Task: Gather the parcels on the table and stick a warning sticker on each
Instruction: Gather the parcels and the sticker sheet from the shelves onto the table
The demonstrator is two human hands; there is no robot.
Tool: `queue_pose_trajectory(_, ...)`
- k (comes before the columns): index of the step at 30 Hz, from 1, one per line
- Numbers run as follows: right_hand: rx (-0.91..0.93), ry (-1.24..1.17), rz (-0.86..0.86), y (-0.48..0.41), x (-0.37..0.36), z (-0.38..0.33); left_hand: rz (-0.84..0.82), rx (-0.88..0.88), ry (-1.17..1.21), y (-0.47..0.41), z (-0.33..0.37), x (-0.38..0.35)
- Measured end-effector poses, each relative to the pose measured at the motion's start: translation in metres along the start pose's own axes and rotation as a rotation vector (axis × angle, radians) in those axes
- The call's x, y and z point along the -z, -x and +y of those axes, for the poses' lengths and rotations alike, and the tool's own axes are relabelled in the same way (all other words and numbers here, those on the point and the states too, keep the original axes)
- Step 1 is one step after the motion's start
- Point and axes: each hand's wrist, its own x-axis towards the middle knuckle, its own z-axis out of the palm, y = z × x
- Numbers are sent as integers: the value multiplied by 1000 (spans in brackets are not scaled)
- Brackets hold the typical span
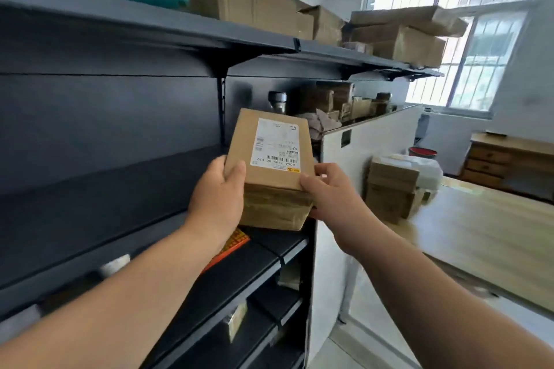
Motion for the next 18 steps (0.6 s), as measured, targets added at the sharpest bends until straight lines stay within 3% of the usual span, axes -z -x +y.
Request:
queue_pose_trajectory(10,-144,44,215,16,204,68,-279,88,83,30,7,-217)
queue_pose_trajectory(18,-317,64,431,37,325,123,-589,149,53,56,-4,-365)
